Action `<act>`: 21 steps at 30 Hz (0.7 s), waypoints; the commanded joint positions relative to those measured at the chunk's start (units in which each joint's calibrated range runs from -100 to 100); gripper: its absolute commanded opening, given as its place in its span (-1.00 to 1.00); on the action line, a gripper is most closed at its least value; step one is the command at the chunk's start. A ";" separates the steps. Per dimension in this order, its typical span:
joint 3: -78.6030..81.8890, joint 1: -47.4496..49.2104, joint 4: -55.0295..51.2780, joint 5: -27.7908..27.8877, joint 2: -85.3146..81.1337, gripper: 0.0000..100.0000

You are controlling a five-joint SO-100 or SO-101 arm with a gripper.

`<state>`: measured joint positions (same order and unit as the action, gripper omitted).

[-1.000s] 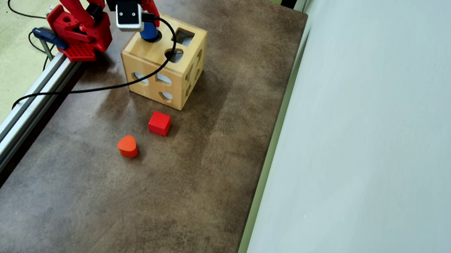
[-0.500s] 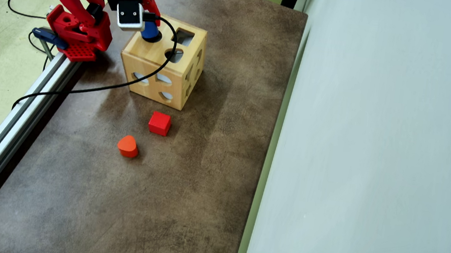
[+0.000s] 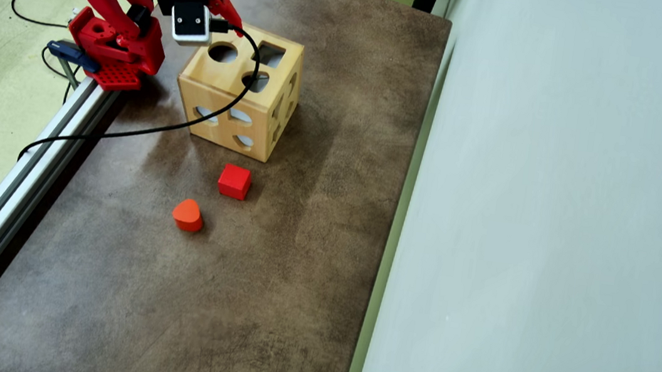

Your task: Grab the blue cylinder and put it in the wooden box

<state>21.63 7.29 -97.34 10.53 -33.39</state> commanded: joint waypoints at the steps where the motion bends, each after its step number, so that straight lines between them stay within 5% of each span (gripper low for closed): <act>1: -0.43 0.36 -0.25 -0.15 -0.71 -0.38; 6: -1.32 0.06 -0.25 -0.20 -0.88 -0.47; 14: -1.50 0.36 -0.25 -0.20 -1.13 -0.95; 21: -1.59 0.36 -0.25 -0.20 -13.19 -0.96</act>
<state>21.63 7.29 -97.34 10.53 -39.92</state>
